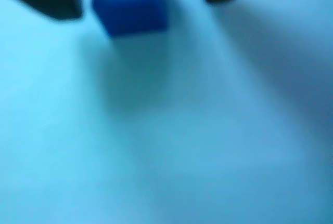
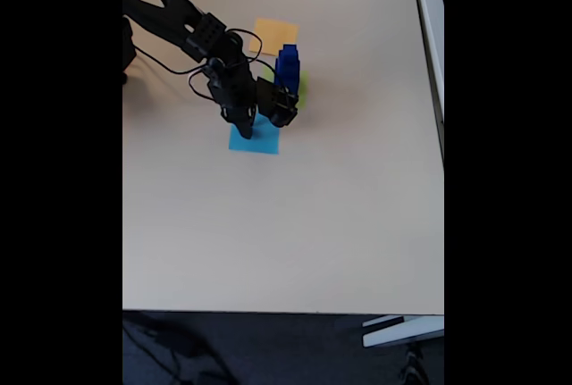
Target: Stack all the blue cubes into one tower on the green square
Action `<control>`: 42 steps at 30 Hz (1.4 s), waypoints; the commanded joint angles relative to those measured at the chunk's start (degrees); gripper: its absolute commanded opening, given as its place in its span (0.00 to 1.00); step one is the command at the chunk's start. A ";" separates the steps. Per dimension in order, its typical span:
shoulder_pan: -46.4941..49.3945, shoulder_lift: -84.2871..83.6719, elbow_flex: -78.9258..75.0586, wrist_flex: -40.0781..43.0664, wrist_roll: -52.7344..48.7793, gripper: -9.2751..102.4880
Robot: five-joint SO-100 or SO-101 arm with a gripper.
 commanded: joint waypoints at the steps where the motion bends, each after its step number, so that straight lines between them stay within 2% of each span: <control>1: -0.18 0.88 -0.09 -0.79 -0.53 0.16; 13: -0.26 1.14 -0.09 -1.05 -0.62 0.08; 22: -0.44 2.64 -1.85 0.00 -1.93 0.08; 33: -1.49 6.59 -21.18 21.01 -1.23 0.08; 42: -2.29 8.44 -34.37 32.87 0.88 0.08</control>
